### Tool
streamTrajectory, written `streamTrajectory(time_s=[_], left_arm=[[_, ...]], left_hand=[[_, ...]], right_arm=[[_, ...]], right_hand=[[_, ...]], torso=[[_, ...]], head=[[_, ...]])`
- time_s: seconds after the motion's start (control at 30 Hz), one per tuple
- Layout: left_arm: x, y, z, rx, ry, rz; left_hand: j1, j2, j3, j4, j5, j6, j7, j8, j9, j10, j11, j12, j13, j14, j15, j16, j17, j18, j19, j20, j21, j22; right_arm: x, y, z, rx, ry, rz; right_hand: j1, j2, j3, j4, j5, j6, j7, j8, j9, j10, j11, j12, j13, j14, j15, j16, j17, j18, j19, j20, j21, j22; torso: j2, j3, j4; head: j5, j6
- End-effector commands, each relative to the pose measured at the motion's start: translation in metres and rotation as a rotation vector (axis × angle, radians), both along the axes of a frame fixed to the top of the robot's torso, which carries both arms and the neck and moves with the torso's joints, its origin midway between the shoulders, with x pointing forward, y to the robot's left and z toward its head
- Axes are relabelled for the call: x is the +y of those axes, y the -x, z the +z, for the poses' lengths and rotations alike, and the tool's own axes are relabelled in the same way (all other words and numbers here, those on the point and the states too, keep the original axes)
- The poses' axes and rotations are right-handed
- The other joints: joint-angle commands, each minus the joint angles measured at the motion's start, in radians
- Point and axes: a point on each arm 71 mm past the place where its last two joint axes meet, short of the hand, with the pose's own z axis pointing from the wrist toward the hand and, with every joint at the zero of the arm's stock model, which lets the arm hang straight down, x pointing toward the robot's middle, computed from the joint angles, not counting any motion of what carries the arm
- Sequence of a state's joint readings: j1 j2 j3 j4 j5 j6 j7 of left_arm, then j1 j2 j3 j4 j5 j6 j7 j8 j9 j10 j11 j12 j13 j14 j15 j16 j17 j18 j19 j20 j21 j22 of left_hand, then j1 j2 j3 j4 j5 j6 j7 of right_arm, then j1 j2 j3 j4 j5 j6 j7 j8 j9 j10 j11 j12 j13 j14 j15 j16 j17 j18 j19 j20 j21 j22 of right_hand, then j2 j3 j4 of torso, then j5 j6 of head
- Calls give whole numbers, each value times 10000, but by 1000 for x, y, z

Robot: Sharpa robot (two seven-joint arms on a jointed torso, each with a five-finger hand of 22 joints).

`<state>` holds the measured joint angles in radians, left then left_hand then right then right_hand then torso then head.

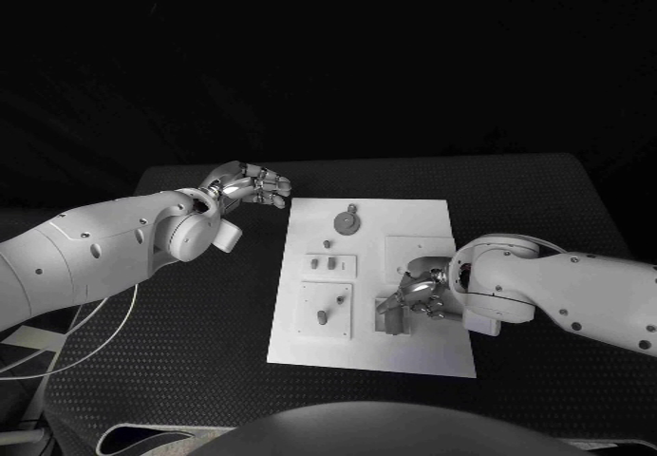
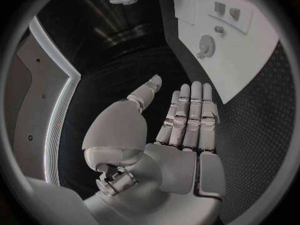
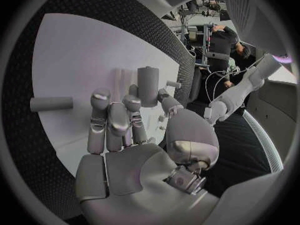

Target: Assemble the parts on the task board

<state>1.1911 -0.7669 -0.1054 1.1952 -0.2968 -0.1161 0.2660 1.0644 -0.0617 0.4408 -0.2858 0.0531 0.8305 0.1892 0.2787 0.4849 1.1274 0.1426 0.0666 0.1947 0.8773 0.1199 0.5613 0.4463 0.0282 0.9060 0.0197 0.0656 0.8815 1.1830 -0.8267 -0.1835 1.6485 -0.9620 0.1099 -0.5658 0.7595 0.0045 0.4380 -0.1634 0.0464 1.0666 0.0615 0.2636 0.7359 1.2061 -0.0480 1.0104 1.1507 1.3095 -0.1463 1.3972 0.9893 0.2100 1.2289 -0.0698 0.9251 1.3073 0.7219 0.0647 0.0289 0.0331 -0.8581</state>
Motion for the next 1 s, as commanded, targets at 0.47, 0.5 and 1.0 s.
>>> streamTrajectory(time_s=[0.47,0.5,1.0], left_arm=[[-2,0,1,10,121,-145],[-2,0,1,10,121,-145],[-2,0,1,14,122,-148]], left_hand=[[10,-5,-63,-1,-19,-10,29,56,-14,-27,19,20,-14,63,25,-51,28,112,9,40,49,-15],[10,-5,-63,-1,-19,-10,28,56,-14,-27,19,20,-14,63,25,-52,29,112,9,40,49,-15],[8,-4,-63,-1,-19,-12,29,58,-16,-28,19,20,-18,67,24,-64,45,112,9,40,50,-21]], right_arm=[[-3,-3,0,-325,-50,-245],[-3,-3,0,-326,-47,-252],[-3,-2,-1,-124,27,-135]], right_hand=[[-201,-52,1261,-1073,23,108,10,-32,14,79,-8,-11,-14,2,-79,58,22,518,57,0,43,149],[-210,-55,1263,-1067,23,109,10,-33,15,80,-9,-11,-14,-4,-79,55,8,518,58,-1,43,148],[-264,-117,1296,-1045,23,106,9,-50,16,79,-10,-14,-13,-13,-82,55,-18,518,62,-10,43,147]], torso=[[0,-4,1],[1,-7,0],[0,-10,-4]], head=[[6,6],[10,5],[7,-5]])
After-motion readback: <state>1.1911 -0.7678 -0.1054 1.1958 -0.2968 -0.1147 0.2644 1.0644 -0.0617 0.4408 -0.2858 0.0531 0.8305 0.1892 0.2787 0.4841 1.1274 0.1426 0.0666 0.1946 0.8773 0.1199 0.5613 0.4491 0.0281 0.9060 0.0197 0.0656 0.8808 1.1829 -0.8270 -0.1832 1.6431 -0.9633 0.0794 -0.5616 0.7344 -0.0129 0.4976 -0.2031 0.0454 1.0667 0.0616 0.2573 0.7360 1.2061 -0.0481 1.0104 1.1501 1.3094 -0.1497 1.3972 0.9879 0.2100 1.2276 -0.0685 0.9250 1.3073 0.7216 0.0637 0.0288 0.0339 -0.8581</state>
